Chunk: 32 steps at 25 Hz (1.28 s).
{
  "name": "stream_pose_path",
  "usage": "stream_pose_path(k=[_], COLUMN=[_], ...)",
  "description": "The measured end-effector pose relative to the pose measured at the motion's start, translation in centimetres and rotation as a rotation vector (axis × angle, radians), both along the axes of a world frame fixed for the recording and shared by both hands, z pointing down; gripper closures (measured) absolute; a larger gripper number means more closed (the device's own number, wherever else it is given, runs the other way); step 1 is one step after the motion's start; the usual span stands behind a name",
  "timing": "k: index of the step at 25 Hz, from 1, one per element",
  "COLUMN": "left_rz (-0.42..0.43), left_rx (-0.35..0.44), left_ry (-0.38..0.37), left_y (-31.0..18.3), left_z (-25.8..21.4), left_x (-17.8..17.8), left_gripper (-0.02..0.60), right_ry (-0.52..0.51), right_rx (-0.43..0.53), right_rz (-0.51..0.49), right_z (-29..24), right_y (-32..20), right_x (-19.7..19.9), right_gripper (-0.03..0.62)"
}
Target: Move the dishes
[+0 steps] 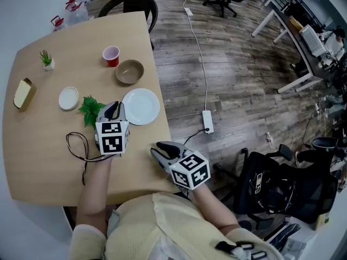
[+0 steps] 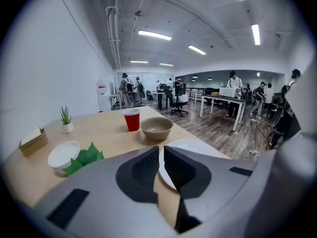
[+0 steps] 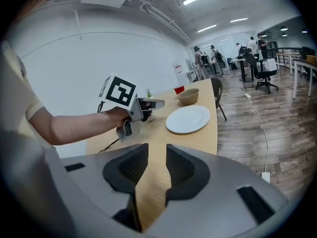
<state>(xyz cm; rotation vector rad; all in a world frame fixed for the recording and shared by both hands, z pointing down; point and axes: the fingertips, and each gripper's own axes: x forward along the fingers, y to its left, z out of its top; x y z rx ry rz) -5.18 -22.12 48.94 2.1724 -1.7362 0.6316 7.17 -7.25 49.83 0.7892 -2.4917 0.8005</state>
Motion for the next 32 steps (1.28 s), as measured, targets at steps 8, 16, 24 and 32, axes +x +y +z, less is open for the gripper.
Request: stream_pose_path(k=[8, 16, 24, 32], left_rz=[0.028, 0.039, 0.029, 0.044], left_rx=[0.072, 0.094, 0.052, -0.017], left_ry=[0.088, 0.13, 0.151, 0.174], left_y=[3.0, 7.2, 11.2, 13.9], left_z=[-3.5, -4.8, -4.3, -3.3], left_x=[-0.4, -1.4, -2.1, -2.1], left_gripper=[0.549, 0.549, 0.557, 0.566], right_ry=[0.002, -0.001, -0.009, -0.019], right_rx=[0.018, 0.04, 0.062, 0.07], right_rz=[0.002, 0.025, 0.022, 0.008], right_z=[-0.6, -1.1, -1.7, -2.1], right_y=[-0.1, -0.3, -0.2, 0.2], right_x=[-0.6, -0.9, -1.8, -2.9], right_gripper=[0.47, 0.477, 0.49, 0.516])
